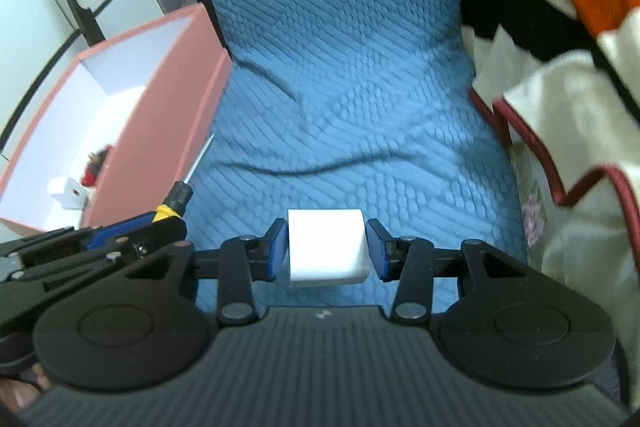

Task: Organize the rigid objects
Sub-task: 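Carry the screwdriver and white charger over the pink box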

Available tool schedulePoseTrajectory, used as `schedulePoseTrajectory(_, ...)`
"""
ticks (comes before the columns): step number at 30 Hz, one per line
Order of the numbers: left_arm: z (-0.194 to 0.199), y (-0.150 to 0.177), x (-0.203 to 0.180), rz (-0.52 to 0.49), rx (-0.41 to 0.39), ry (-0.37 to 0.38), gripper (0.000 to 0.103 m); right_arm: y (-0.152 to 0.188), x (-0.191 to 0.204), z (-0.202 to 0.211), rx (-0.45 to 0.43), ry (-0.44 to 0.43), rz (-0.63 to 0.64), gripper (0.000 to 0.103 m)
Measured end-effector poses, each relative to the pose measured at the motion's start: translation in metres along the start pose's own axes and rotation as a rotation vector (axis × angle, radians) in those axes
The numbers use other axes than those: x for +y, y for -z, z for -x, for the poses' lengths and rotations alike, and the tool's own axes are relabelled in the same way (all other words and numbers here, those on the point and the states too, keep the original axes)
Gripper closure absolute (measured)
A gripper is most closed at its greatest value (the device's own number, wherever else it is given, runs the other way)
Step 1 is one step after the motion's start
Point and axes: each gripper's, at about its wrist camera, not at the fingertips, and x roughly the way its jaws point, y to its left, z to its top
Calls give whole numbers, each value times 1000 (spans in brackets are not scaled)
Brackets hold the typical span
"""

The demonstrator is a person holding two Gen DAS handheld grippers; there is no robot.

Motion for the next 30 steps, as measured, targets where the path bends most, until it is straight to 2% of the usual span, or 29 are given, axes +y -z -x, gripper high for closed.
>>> schedulePoseTrajectory(9, 39, -43, 18, 8, -43, -7, 83, -39, 37, 27, -76, -46, 33, 57)
schedulePoseTrajectory(17, 77, -86, 43, 36, -129, -1, 83, -65, 79, 47, -127, -96, 90, 57)
schedulePoseTrajectory(24, 110, -122, 83, 69, -199, -19, 83, -95, 123, 54, -171, -148, 124, 57)
schedulePoseTrajectory(30, 114, -136, 128, 103, -211, -56, 83, -107, 163, 36, -164, -191, 154, 58)
